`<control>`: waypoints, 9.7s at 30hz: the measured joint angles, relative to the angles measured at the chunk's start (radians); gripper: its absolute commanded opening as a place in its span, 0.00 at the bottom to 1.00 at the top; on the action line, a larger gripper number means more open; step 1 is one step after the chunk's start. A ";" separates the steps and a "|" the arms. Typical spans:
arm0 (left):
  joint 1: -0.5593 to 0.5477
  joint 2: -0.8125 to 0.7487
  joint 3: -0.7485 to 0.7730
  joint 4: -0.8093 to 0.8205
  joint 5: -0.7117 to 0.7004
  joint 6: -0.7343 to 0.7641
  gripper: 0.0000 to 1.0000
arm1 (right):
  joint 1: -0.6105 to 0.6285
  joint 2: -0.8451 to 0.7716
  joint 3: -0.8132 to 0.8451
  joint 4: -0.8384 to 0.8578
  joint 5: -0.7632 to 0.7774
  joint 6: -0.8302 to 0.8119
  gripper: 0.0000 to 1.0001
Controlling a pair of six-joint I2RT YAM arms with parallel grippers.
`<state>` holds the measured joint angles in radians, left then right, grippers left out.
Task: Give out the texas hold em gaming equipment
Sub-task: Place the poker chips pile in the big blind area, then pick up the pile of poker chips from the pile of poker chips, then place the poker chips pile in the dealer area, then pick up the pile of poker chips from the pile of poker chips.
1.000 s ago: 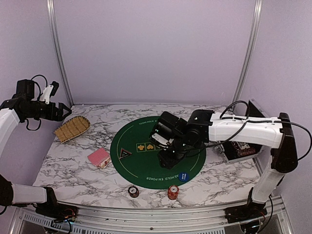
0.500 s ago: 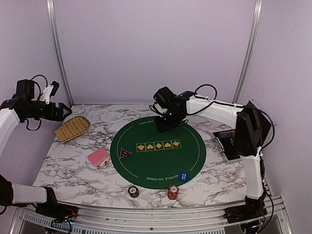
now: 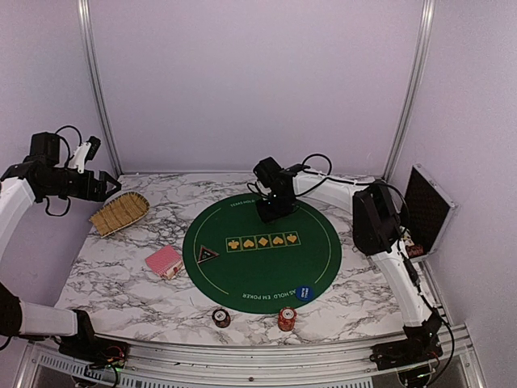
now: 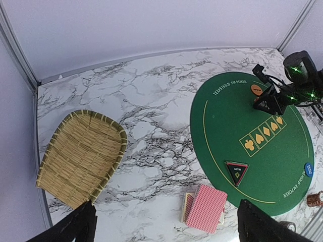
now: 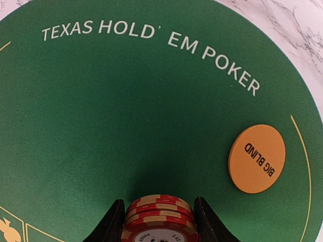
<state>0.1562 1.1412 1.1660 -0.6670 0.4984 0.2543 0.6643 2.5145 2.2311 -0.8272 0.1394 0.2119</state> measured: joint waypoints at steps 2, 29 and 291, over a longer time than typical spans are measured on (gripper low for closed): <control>0.000 0.000 0.001 -0.001 0.002 0.000 0.99 | -0.002 0.007 0.004 0.005 0.001 0.000 0.20; 0.000 -0.003 0.013 -0.008 0.006 -0.003 0.99 | -0.008 -0.019 0.051 0.015 0.013 -0.005 0.72; 0.000 -0.048 -0.003 -0.039 -0.069 0.023 0.99 | 0.578 -0.748 -1.091 0.053 -0.086 0.316 0.39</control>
<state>0.1562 1.0935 1.1629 -0.7059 0.4294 0.2768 1.2427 1.7660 1.1397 -0.7746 0.0536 0.5278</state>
